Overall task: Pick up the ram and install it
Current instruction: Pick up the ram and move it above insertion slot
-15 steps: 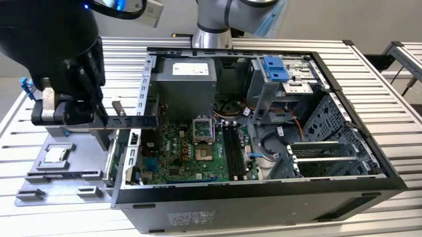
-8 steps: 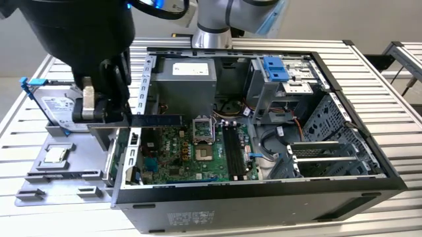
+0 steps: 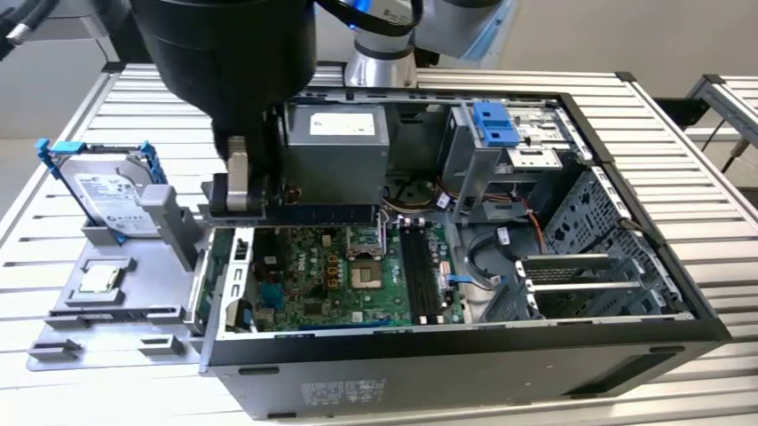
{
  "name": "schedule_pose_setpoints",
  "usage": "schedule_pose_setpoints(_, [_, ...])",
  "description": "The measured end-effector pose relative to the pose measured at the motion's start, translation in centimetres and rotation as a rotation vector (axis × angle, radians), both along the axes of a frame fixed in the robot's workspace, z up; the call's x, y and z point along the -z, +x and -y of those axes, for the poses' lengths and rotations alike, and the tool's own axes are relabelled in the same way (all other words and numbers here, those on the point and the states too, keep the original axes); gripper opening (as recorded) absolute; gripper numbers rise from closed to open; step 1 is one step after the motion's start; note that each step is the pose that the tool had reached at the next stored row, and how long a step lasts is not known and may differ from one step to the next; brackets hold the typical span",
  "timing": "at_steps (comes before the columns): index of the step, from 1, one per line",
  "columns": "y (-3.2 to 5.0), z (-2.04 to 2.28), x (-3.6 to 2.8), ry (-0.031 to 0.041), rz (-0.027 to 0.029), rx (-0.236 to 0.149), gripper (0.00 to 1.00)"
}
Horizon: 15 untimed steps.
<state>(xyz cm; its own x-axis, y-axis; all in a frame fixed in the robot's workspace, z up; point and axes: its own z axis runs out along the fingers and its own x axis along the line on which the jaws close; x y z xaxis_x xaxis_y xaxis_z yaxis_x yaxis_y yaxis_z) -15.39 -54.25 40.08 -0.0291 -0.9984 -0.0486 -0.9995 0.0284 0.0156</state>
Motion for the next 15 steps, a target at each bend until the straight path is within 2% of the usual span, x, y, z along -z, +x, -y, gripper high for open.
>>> schedule_pose_setpoints(15, [6.84, -0.12, 0.0, 0.0, -0.0001, 0.0, 0.0])
